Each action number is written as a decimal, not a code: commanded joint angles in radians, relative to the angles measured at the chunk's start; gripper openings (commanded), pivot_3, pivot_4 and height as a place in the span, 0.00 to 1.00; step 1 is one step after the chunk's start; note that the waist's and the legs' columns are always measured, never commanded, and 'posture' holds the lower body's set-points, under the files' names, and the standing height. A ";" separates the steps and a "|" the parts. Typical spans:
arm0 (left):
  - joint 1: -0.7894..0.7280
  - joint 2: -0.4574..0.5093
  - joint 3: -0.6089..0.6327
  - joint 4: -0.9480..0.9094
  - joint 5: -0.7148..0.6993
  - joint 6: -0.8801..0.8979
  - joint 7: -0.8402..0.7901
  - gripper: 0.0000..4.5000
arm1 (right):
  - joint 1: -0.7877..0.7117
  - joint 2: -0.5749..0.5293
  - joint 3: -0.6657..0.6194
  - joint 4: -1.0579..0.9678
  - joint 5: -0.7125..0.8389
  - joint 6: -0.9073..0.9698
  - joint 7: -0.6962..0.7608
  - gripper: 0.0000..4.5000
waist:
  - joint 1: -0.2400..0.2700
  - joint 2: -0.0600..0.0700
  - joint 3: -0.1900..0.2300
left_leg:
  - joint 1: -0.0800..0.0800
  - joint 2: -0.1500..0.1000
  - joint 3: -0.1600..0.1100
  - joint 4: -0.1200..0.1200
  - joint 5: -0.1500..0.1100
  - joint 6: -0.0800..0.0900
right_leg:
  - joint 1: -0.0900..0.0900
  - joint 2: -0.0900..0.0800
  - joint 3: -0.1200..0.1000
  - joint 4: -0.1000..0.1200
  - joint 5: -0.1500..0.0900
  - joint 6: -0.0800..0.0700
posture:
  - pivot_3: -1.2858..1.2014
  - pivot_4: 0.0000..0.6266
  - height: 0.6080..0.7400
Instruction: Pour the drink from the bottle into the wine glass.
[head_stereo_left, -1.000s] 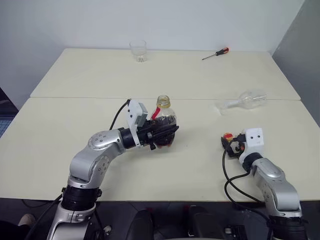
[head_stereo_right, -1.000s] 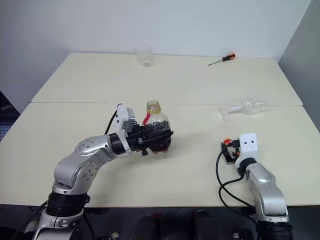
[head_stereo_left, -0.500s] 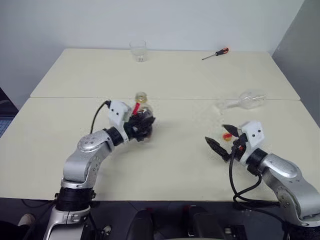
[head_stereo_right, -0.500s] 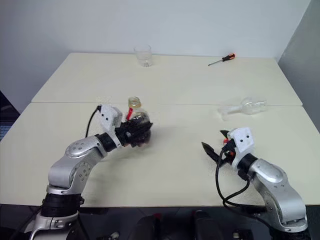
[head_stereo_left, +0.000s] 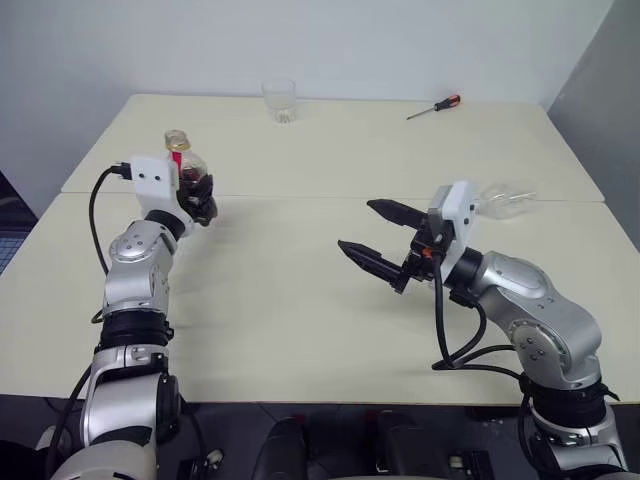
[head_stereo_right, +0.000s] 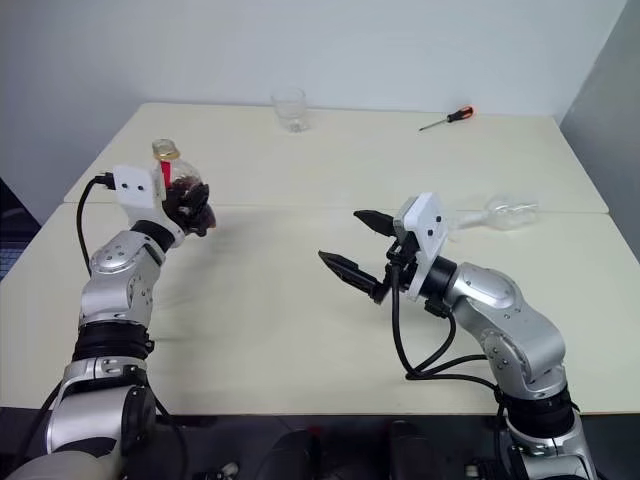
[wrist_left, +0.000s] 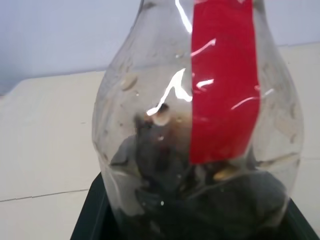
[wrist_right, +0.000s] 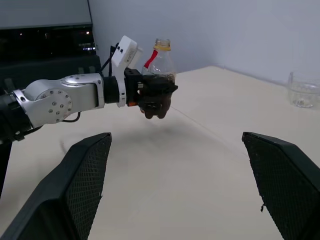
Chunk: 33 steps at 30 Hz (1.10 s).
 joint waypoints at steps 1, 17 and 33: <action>-0.052 0.016 0.032 0.091 0.000 -0.109 -0.009 0.44 | -0.036 0.005 0.015 0.004 -0.023 -0.028 -0.007 0.99 | 0.001 0.000 0.000 | 0.000 0.000 0.000 0.000 0.000 0.000 | 0.000 0.000 0.000 0.000 0.000 0.000 | 0.52 0.24 1.00; -0.022 -0.042 0.048 0.229 -0.016 -0.224 -0.004 0.44 | -0.036 0.012 0.045 0.016 -0.082 -0.008 -0.035 0.99 | 0.000 -0.001 -0.001 | 0.001 0.000 -0.001 0.001 0.000 0.000 | 0.000 0.000 -0.001 0.003 0.000 0.000 | 0.52 0.24 1.00; 0.111 -0.048 0.071 0.035 -0.052 -0.148 0.012 1.00 | -0.045 0.019 0.040 0.041 -0.092 -0.020 -0.050 1.00 | -0.001 -0.001 -0.001 | 0.001 0.001 -0.001 0.001 0.000 0.000 | 0.000 0.000 0.000 0.003 0.000 0.000 | 0.52 0.24 1.00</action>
